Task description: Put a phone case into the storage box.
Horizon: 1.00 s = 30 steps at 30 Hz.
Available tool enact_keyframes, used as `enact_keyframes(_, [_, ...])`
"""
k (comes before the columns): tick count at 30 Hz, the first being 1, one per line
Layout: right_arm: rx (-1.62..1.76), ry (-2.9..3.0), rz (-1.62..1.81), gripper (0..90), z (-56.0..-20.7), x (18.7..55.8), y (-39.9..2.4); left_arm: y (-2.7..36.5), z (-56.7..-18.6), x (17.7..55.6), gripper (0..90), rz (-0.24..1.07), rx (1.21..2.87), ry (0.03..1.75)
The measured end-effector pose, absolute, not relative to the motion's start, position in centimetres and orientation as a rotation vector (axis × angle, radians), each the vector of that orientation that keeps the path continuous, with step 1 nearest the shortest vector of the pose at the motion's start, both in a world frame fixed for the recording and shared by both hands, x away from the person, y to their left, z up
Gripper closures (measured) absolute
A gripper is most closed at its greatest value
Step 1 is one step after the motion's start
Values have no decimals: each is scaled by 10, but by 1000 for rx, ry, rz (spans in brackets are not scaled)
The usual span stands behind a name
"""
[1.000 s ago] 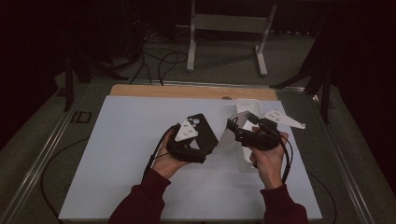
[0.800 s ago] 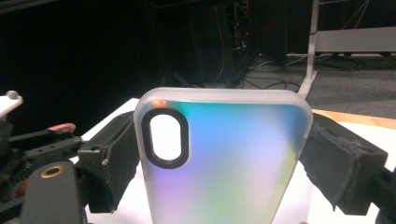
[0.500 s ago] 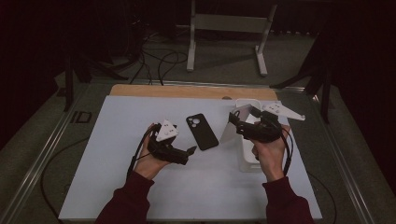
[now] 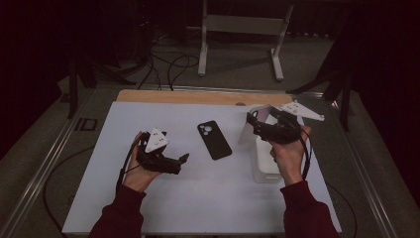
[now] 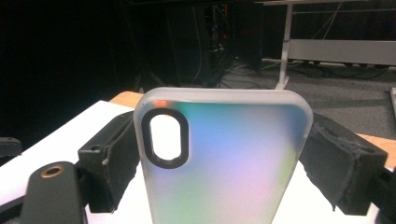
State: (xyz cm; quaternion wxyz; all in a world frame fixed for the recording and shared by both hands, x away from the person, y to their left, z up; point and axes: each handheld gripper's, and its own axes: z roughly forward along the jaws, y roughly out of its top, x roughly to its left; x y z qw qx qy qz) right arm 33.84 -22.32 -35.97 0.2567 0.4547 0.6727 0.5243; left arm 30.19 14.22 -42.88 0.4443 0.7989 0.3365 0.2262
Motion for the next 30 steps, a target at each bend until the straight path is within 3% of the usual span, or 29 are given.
enact_keyframes(30, [1248,1776,1331,168,-362,367,-231,205,-457,276,0,671,1895,930])
